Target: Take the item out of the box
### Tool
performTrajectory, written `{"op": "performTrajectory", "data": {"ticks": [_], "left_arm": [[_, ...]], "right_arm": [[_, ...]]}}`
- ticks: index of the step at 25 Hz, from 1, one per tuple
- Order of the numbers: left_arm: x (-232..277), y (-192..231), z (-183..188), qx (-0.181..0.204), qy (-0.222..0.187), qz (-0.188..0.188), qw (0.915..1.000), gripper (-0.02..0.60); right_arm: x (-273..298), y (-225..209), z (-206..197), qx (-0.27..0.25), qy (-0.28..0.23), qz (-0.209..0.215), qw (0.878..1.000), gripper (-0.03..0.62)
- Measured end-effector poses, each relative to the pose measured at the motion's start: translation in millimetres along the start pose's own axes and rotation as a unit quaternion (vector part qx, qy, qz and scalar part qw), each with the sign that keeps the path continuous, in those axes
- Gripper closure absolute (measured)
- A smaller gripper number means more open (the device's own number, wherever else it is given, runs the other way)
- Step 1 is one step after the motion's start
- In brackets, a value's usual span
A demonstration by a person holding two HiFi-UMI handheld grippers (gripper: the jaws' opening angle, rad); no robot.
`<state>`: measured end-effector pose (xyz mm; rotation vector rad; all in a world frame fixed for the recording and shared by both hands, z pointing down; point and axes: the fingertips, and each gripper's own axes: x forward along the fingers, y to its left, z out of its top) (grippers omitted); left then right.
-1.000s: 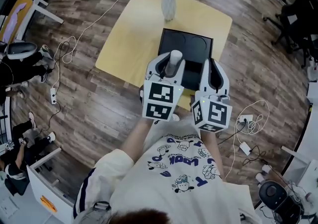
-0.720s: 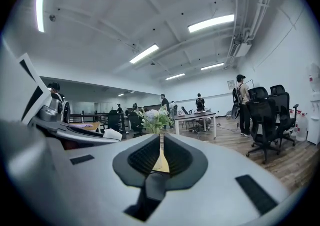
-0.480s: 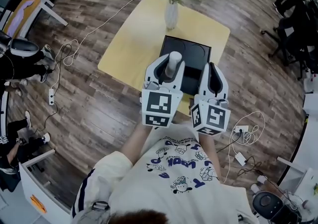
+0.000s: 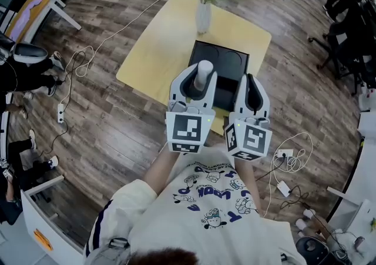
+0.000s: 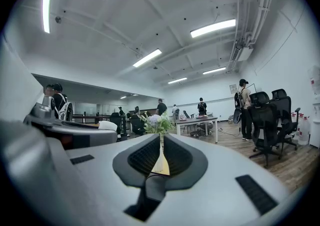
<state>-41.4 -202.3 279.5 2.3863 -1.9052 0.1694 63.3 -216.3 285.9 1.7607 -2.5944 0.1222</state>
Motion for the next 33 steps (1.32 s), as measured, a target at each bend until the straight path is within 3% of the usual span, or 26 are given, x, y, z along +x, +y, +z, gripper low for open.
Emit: {"op": "performTrajectory", "data": {"ticks": [33], "left_arm": [[-10.5,-3.1,4.6,0.003,-0.006,0.013,0.9999,0.434]], "right_arm": [[-9.1,4.4,1.6,-0.001,0.002,0.011,1.000,0.551]]}}
